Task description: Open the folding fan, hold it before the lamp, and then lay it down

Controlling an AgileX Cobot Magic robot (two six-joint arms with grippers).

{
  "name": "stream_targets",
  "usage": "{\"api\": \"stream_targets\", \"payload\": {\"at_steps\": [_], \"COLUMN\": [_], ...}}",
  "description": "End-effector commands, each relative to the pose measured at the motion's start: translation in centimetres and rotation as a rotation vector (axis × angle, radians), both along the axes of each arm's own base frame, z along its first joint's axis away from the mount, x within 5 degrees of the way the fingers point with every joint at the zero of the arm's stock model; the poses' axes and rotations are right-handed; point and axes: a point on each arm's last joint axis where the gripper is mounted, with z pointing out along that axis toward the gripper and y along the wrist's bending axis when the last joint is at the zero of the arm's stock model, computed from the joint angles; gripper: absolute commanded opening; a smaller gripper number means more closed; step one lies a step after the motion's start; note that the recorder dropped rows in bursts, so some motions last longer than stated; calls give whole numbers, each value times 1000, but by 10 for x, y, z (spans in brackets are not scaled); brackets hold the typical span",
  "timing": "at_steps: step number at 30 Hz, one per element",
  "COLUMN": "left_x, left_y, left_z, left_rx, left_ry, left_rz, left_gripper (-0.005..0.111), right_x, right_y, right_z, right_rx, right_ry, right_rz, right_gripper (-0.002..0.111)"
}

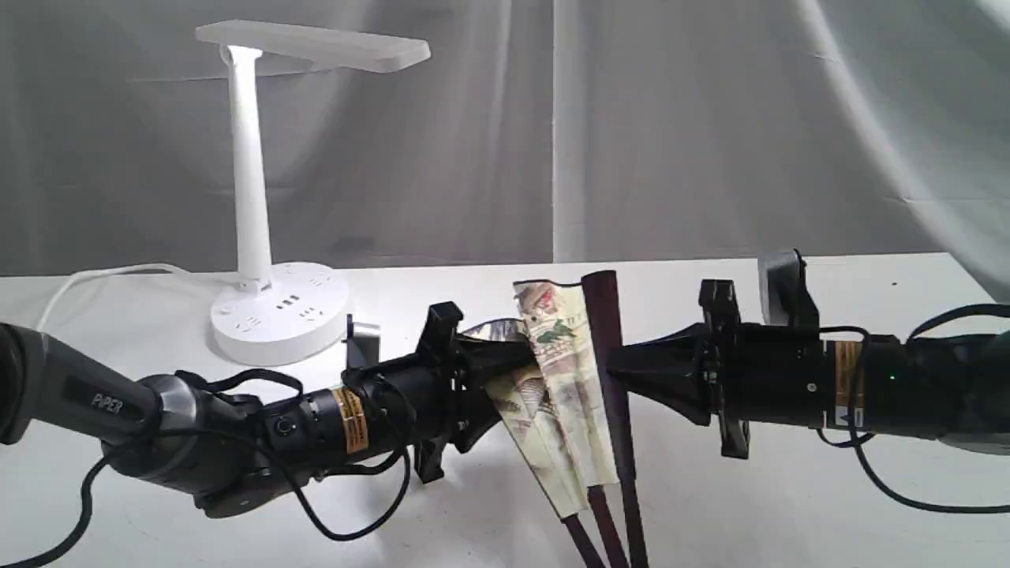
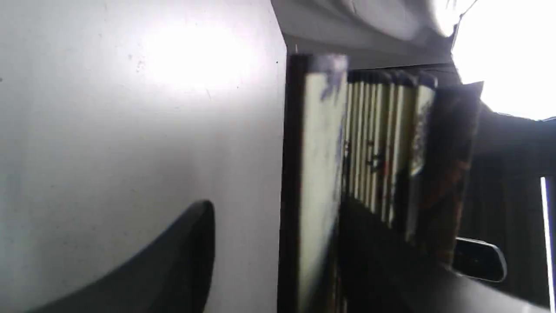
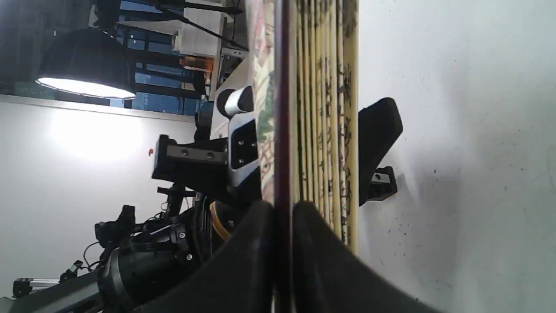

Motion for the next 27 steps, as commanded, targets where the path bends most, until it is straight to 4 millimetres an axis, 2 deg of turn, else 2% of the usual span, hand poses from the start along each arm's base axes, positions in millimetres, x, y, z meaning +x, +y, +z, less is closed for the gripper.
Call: {"api": "stream_targets", "payload": {"at_steps": [1,5,10,17,20,27], "left_x": [0,0,-1,-3,-3,-9], "left_y": [-2,-2,-2,-3,-2,-4], "left_z": [0,0,-1,11,12,15], "left_rx": [-1,0,6,-126,-149,-182], "left_ry": [3,2,0,6,18,21], "left_rz": [2,0,-10,-42,-59,-135], "left_gripper": [39,19,0,0,0,0], "right_x": [0,0,0,-1,-1,-1], "right_y": [-3,-3,-3,-3,-3,-3], "right_z": [2,2,2,2,2,2], "right_rx": [18,18,17,13,13,13], "right_ry": [-12,-12,-12,-12,-12,-12], "right_rz": [-4,-4,-3,2,2,2], "right_gripper": [0,0,0,1,10,58]}}
